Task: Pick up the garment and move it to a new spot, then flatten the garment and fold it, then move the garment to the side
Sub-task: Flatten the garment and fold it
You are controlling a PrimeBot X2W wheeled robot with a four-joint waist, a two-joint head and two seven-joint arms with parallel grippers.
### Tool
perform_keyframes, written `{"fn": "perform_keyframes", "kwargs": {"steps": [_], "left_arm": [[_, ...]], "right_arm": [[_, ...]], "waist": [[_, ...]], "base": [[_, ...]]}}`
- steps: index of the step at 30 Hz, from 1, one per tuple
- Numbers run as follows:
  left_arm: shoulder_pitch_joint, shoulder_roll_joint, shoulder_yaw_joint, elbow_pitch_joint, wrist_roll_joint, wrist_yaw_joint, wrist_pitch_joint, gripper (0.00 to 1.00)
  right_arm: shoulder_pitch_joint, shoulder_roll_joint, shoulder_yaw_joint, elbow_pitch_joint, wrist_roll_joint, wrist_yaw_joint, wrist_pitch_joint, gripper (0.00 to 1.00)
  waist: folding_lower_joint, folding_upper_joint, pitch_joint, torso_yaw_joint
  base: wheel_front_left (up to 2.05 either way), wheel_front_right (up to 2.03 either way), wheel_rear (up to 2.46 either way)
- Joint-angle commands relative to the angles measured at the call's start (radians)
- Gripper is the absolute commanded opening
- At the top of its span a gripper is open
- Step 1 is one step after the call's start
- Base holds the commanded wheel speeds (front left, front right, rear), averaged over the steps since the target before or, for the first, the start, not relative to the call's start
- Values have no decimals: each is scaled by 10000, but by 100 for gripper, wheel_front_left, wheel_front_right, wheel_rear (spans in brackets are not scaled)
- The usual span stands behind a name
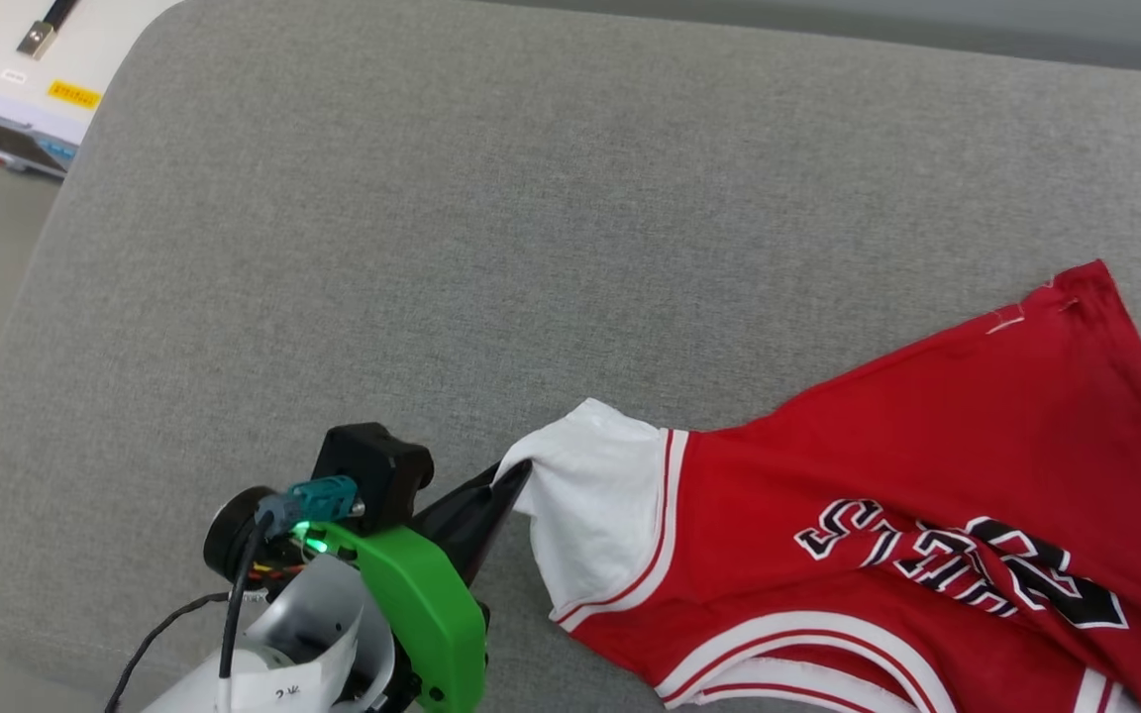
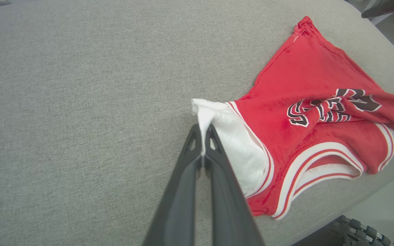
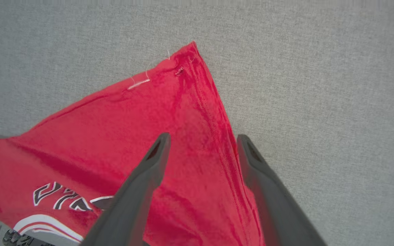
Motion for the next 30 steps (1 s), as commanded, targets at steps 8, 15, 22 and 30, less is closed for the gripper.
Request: {"fn": "perform_keyframes", "kwargs": {"steps": [8,15,22,30], "left_arm": [[-400,-360,-88,112,197,-193,-243,0],[-552,-544,-151,312,207,-345,-459,0],[-609,-576,-113,515,157,-410,-584,0],[-627,-503,-13,703,73,-425,-648,0]], "right_arm": [[-1336,-443,447,1345,-705,-7,68,100],[-1354,-776,871,2111,-926,-7,64,100],[-950,-941,1358,2478,-809,-7,305,37],[-777,-952,1373,2621,-582,-7,-142,0]], "waist": [[1,0,1305,1181],[1,0,1668,1486],[1,0,1749,1603],[1,0,1515,1560]], "base": [[0,0,0],[0,0,0],[0,0,0],[0,0,0]]}}
